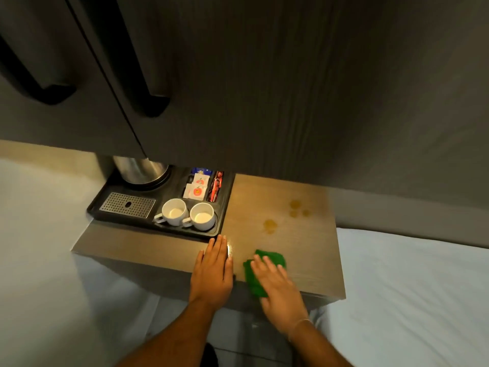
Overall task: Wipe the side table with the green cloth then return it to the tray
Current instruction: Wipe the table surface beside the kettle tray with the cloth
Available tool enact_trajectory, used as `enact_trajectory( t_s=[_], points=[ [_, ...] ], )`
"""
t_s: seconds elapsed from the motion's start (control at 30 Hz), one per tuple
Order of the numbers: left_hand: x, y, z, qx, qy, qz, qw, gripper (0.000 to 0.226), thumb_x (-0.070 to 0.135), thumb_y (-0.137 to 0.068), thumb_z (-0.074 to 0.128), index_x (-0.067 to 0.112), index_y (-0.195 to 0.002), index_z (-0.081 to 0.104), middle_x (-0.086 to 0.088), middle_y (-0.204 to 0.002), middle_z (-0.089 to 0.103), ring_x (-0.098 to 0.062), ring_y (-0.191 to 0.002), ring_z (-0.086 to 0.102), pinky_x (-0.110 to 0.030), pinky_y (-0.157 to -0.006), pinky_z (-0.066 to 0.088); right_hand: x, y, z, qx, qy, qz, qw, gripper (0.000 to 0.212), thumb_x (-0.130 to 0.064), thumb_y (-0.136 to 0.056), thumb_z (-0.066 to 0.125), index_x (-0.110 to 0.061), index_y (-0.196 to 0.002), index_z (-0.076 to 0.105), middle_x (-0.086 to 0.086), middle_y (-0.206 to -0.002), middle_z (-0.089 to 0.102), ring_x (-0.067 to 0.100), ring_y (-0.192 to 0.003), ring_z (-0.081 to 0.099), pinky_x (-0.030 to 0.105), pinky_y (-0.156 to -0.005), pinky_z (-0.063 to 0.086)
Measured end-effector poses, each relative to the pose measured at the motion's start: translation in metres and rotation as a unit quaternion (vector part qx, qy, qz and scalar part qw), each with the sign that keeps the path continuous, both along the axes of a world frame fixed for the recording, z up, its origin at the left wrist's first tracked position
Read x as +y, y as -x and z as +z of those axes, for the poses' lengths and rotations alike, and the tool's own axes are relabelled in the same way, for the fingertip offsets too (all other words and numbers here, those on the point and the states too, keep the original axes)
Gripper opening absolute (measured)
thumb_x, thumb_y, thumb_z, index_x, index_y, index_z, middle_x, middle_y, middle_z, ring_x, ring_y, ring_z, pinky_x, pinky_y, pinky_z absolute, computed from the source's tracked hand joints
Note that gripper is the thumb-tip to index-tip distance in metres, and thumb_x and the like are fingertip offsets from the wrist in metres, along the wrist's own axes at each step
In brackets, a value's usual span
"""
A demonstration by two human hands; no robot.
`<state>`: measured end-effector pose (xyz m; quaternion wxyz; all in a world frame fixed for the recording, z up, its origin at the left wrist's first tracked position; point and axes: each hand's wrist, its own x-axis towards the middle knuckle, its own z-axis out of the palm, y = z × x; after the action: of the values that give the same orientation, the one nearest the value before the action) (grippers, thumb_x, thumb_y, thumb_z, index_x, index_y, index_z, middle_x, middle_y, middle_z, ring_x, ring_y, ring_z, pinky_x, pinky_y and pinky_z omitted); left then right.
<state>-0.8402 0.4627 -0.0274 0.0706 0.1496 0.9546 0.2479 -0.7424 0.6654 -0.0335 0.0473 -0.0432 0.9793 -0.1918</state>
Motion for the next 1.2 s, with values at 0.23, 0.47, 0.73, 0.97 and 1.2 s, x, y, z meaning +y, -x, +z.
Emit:
enact_trajectory(
  t_s=[0.23,0.47,0.73,0.97,1.2],
  points=[
    [-0.013,-0.002,-0.020,-0.033,0.015,-0.030,0.999,0.068,0.051,-0.107,0.014,0.030,-0.170,0.000,0.014,-0.179,-0.002,-0.005,-0.164,-0.009,-0.042,-0.136,0.003,0.093,0.108,0.047,-0.026,-0.044,-0.286,0.957,0.074,-0.027,-0.110,0.046,-0.020,-0.172,0.006,0.003,-0.181,0.004,0.027,-0.167,0.002,0.051,-0.135,0.007],
    [-0.024,-0.005,-0.020,-0.014,-0.038,-0.019,0.999,0.065,0.043,-0.108,0.019,0.031,-0.170,0.003,0.014,-0.179,0.004,0.000,-0.163,-0.003,-0.042,-0.136,0.010,-0.022,0.099,0.038,-0.011,-0.009,-0.015,1.000,0.089,-0.023,-0.100,0.062,-0.029,-0.171,0.008,-0.007,-0.180,0.003,0.019,-0.166,0.000,0.051,-0.136,0.008],
    [-0.016,-0.002,-0.014,0.008,0.007,-0.038,0.999,0.068,0.041,-0.109,0.020,0.030,-0.169,-0.008,0.010,-0.181,-0.007,-0.008,-0.165,-0.010,-0.042,-0.135,0.004,0.094,0.041,0.031,-0.023,-0.047,-0.121,0.991,0.092,-0.013,-0.095,0.065,-0.027,-0.170,0.014,-0.002,-0.179,0.012,0.026,-0.165,0.017,0.054,-0.133,0.021],
    [-0.025,-0.014,-0.027,0.000,0.033,-0.028,0.999,0.070,0.042,-0.109,0.022,0.026,-0.169,-0.012,0.005,-0.181,-0.010,-0.010,-0.164,-0.015,-0.046,-0.135,0.002,0.074,0.158,0.058,-0.058,-0.066,-0.197,0.976,0.068,-0.042,-0.114,0.032,-0.013,-0.171,0.009,0.010,-0.180,0.007,0.030,-0.167,0.005,0.054,-0.134,0.012],
    [-0.015,-0.015,-0.032,-0.003,0.054,0.010,0.998,0.070,0.041,-0.108,0.017,0.022,-0.169,-0.010,0.002,-0.180,-0.010,-0.015,-0.165,-0.013,-0.052,-0.136,0.008,-0.011,0.042,0.014,-0.028,-0.067,-0.027,0.997,0.079,-0.044,-0.105,0.047,-0.026,-0.171,0.007,-0.005,-0.180,0.005,0.019,-0.166,0.003,0.051,-0.134,0.015]
  ],
)
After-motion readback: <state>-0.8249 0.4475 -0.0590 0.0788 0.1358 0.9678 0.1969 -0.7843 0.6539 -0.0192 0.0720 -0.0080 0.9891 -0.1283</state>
